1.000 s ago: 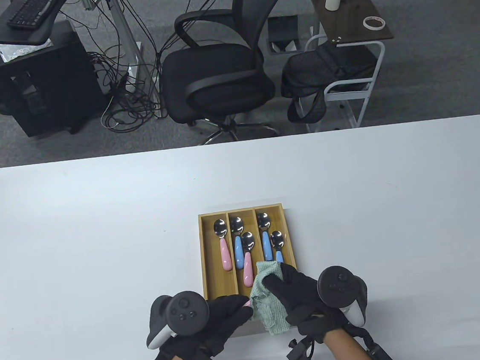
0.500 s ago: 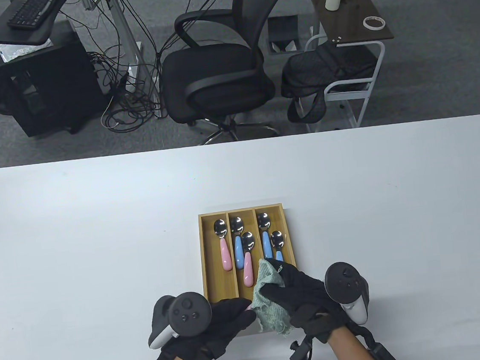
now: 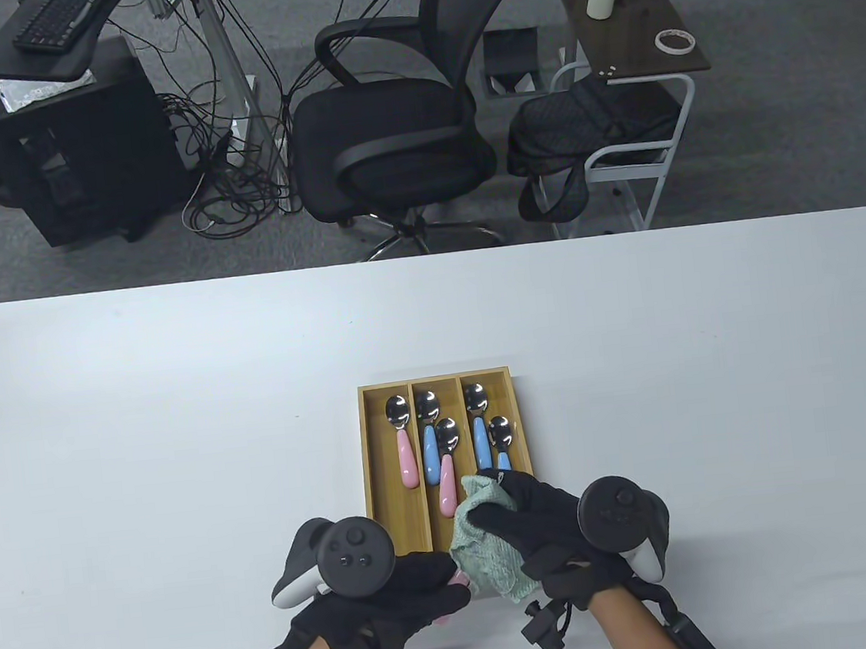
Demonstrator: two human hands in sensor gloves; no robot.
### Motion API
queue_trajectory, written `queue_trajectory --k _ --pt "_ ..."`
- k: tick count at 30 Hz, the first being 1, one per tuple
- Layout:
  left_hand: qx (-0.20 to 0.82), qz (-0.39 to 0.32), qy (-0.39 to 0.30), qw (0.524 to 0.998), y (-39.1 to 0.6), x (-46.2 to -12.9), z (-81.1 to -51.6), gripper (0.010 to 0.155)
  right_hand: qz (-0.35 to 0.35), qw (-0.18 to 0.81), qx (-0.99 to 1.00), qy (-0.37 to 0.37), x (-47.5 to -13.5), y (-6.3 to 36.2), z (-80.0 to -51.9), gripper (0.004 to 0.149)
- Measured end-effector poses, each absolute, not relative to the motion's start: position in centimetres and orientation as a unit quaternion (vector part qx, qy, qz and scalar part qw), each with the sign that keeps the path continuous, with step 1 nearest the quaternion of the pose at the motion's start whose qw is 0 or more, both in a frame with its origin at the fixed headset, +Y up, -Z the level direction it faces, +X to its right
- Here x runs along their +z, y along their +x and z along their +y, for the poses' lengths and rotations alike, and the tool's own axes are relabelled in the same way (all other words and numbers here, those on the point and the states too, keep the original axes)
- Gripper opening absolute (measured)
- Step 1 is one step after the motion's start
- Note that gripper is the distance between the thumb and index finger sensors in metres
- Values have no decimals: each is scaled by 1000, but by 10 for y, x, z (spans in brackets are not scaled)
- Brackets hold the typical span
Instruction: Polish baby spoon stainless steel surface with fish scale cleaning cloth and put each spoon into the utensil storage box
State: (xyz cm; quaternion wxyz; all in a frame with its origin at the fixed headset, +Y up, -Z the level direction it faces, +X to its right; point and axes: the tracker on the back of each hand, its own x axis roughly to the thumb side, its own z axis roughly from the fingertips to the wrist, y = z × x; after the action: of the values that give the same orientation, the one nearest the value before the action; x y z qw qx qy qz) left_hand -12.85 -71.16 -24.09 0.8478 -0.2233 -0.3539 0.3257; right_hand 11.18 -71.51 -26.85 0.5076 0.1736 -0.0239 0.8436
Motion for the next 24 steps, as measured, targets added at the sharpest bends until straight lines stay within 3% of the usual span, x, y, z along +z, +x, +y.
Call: queue_trajectory --k 5,8,12,16,19,24 --pt "324 -347 -229 850 -132 -242 -710 55 -96 460 872 138 -268 128 -707 48" --pt "322 -314 -213 868 -145 -249 -710 56 -113 506 849 103 -271 152 -704 49" --pt "375 -178 -162 895 -174 -267 -714 57 -124 579 803 64 -272 180 -701 49" --pt "326 -78 -165 928 -184 -291 -719 59 -116 581 803 68 -274 177 -701 49" --pt "241 -41 -184 952 -176 -307 -721 59 -122 543 826 87 -271 171 -699 49" --pt "206 13 -198 958 -162 -323 -735 59 -127 526 835 100 -268 167 -697 49"
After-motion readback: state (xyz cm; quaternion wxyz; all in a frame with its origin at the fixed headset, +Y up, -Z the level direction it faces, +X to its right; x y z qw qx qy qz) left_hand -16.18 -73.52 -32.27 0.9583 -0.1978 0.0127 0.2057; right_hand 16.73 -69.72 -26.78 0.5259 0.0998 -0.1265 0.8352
